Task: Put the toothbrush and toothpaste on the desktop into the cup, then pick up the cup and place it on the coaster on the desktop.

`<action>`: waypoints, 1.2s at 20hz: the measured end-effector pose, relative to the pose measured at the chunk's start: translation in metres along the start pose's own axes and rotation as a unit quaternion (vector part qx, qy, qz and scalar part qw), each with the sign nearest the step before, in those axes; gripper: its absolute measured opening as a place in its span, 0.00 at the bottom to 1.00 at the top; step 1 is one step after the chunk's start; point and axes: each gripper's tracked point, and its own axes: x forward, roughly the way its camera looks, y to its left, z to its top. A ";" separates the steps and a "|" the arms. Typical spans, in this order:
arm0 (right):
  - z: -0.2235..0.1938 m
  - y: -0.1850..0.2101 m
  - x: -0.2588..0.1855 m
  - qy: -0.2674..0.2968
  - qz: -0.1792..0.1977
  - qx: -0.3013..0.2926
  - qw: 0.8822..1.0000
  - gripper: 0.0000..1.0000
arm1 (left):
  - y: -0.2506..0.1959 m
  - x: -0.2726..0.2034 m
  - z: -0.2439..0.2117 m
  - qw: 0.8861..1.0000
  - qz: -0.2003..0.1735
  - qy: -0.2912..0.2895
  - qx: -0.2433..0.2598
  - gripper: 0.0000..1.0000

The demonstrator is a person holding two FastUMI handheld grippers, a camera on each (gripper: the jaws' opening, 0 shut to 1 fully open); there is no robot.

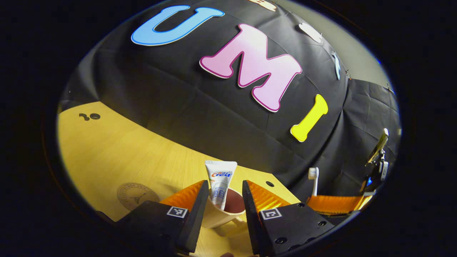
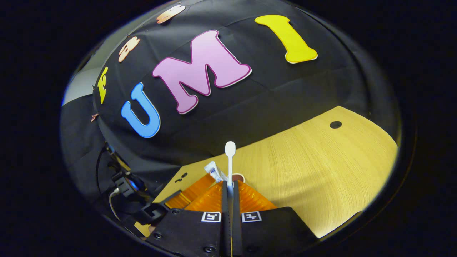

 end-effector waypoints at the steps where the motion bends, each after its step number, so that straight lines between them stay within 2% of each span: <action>1: 0.011 0.005 0.007 -0.013 0.008 0.003 1.000 0.06 | 0.003 -0.009 0.002 1.000 0.005 -0.002 0.010 0.60; 7: 0.053 0.018 0.051 -0.078 0.034 0.010 0.996 0.06 | 0.016 -0.068 -0.021 0.998 0.027 0.031 0.043 0.63; 9: 0.059 0.015 0.065 -0.096 0.030 0.013 0.995 0.06 | 0.016 -0.084 -0.034 0.998 0.032 0.046 0.043 0.63; 13: 0.050 0.004 0.091 -0.111 0.014 -0.004 0.994 0.06 | 0.017 -0.104 -0.053 0.996 0.037 0.073 0.029 0.63; 16: 0.031 -0.004 0.105 -0.100 0.004 -0.018 0.995 0.06 | 0.026 -0.112 -0.050 0.996 0.045 0.072 0.027 0.63; 24: -0.012 -0.013 0.108 -0.076 -0.016 -0.035 0.996 0.06 | 0.046 -0.121 -0.048 0.995 0.065 0.073 0.022 0.63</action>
